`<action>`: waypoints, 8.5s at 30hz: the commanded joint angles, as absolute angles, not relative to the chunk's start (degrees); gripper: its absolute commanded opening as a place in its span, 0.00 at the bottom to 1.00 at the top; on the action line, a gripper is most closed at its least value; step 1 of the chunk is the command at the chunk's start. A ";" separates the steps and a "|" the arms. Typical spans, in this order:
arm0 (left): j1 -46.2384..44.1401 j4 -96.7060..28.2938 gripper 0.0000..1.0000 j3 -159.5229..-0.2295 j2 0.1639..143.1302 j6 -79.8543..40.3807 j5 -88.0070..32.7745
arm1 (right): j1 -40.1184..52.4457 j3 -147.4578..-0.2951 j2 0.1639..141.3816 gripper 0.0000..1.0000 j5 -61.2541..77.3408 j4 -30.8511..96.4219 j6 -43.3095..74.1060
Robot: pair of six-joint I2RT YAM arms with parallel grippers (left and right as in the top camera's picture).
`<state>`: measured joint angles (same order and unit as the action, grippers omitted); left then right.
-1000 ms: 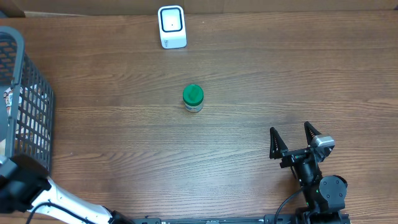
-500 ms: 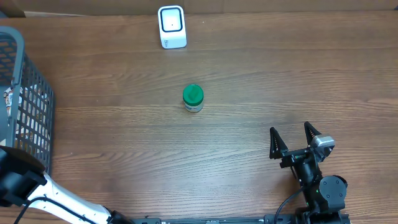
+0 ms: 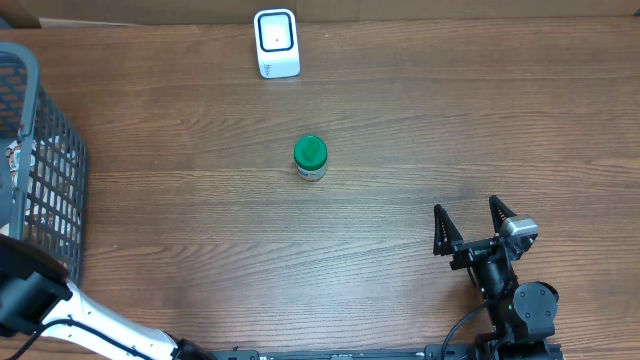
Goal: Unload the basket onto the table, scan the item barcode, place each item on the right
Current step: 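Retract the left gripper back to the basket, then grasp the dried mushroom bag in the basket with the left gripper, then place the mushroom bag beside the jar and open the left gripper, then reach the left gripper into the basket and grasp the orange tissue box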
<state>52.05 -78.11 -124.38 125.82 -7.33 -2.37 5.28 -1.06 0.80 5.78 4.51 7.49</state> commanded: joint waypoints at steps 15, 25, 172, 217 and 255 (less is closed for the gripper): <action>49.12 -57.45 0.86 -106.63 126.28 10.33 -2.83 | 5.17 -0.47 0.16 1.00 6.09 4.25 7.70; 49.23 -53.54 0.91 -101.75 126.28 14.20 -3.07 | 5.17 -0.47 0.16 1.00 6.09 4.25 7.70; 36.16 -78.06 0.63 -112.05 87.33 -23.46 3.05 | 5.17 -0.47 0.16 1.00 6.09 4.25 7.70; 52.84 -68.88 0.43 -89.23 118.98 -31.29 10.55 | 5.17 -0.47 0.16 1.00 6.09 4.25 7.70; 52.42 -83.99 0.04 -124.07 112.66 -26.72 -0.38 | 5.17 -0.47 0.16 1.00 6.09 4.25 7.70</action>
